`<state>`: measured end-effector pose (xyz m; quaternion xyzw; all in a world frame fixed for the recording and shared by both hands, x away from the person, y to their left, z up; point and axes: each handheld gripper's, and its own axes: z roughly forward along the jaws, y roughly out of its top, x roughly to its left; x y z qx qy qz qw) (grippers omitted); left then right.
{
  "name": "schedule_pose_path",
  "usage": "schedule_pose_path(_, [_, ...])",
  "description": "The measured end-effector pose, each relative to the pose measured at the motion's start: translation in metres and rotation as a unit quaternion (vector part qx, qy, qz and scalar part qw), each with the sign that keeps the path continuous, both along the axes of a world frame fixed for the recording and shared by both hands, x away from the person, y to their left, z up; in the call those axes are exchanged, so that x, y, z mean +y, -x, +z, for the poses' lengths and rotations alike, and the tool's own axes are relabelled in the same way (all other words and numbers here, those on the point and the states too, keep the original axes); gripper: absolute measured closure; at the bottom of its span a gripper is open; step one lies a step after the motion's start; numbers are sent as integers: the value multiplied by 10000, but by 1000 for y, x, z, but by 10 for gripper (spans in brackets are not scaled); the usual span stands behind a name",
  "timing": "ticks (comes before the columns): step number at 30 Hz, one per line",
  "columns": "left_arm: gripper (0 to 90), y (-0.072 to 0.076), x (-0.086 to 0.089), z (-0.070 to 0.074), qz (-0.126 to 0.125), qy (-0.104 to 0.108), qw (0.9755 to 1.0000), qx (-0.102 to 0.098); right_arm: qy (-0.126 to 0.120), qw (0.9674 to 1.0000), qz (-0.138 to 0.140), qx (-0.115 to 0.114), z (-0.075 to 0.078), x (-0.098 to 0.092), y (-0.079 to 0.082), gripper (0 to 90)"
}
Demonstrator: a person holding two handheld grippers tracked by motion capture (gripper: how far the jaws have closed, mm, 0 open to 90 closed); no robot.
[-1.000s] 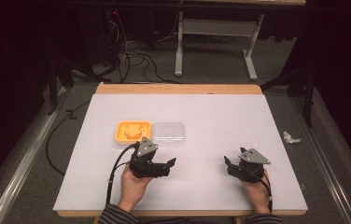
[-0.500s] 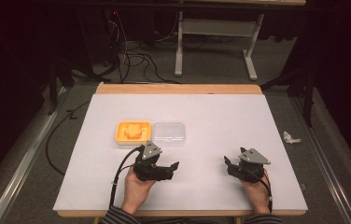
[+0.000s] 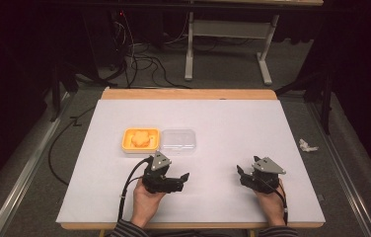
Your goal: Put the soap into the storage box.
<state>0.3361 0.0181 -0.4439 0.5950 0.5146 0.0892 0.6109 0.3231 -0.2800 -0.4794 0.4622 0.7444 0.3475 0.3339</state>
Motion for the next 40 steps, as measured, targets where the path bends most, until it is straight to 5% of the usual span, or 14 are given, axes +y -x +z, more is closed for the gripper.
schedule_pose_path(40, [182, -20, 2, -42, 607, 75, 9981, -72, 56, 10000, -8, 42, 0, 1, 0, 287])
